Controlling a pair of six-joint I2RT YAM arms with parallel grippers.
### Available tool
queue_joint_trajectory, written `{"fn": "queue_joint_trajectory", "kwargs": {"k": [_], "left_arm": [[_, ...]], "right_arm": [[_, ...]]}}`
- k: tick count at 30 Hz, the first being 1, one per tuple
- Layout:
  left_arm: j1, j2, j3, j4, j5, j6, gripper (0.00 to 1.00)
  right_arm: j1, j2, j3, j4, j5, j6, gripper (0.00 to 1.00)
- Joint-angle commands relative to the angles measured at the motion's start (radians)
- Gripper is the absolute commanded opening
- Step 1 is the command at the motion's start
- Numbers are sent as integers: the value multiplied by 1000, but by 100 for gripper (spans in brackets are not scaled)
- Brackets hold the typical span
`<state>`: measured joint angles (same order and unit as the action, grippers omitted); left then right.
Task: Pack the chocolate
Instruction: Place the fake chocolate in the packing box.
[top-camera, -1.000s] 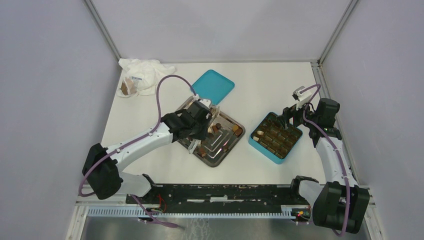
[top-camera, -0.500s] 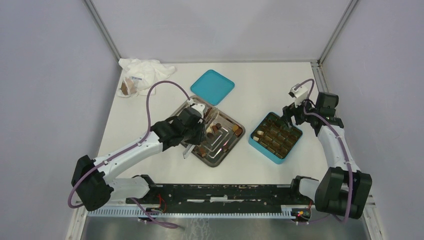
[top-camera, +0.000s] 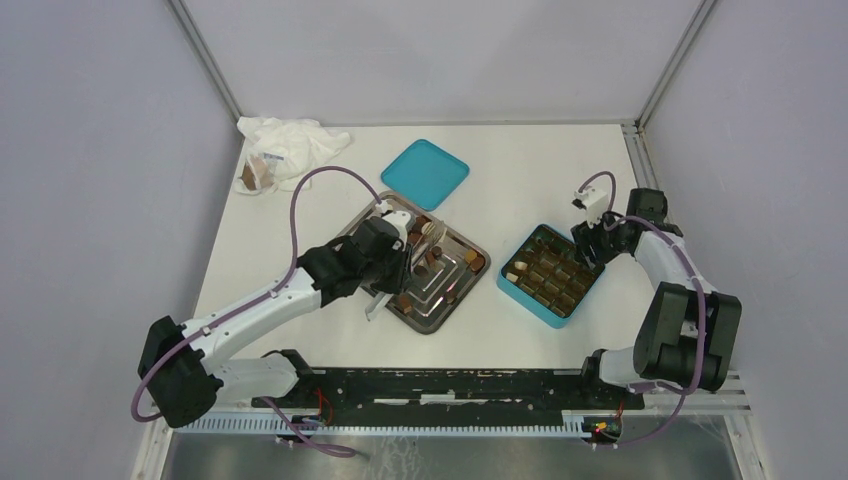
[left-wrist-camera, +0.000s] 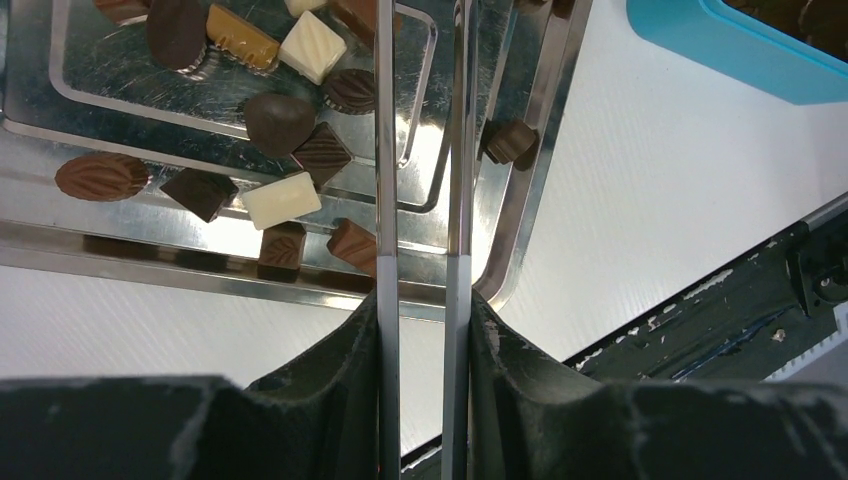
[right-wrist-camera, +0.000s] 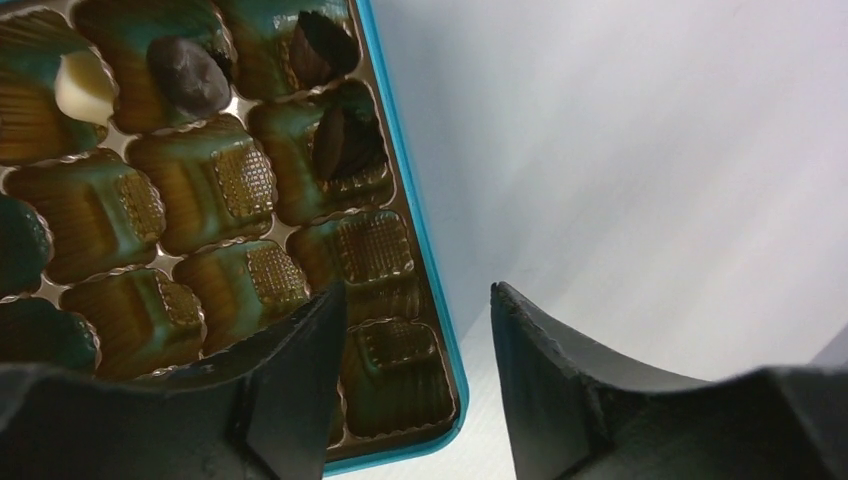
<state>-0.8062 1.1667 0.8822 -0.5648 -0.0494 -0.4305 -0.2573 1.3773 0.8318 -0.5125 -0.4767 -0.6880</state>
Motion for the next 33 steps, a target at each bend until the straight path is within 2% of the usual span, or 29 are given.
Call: {"fn": "queue_joint_trajectory", "kwargs": {"k": [1, 3, 9, 12, 14, 19, 21, 27, 33], "left_arm": [[4, -40, -2, 71, 28, 54, 2], [4, -42, -5, 72, 28, 54, 2], [4, -44, -11, 77, 42, 54, 2], [4, -45, -9, 81, 45, 54, 2], [4, -48, -8, 84, 45, 54, 2], [4, -53, -10, 93, 70, 50, 2], [4, -52, -9, 97, 77, 50, 2], [-2, -57, -9, 125, 115, 47, 2], [-35, -57, -1, 155, 121, 56, 2]], "right_arm": [[-1, 34, 43, -20, 21, -54, 55], [-1, 45, 46, -4, 24, -52, 49], [37, 56, 44, 35, 29, -59, 46], [81, 76, 49, 36, 56, -74, 42], [99, 82, 53, 33, 79, -74, 36], [111, 61, 42, 49, 117, -74, 7], [110, 43, 34, 58, 119, -80, 1], [113, -74, -10, 91, 87, -109, 0], [145, -303, -106, 183, 69, -172, 0]]}}
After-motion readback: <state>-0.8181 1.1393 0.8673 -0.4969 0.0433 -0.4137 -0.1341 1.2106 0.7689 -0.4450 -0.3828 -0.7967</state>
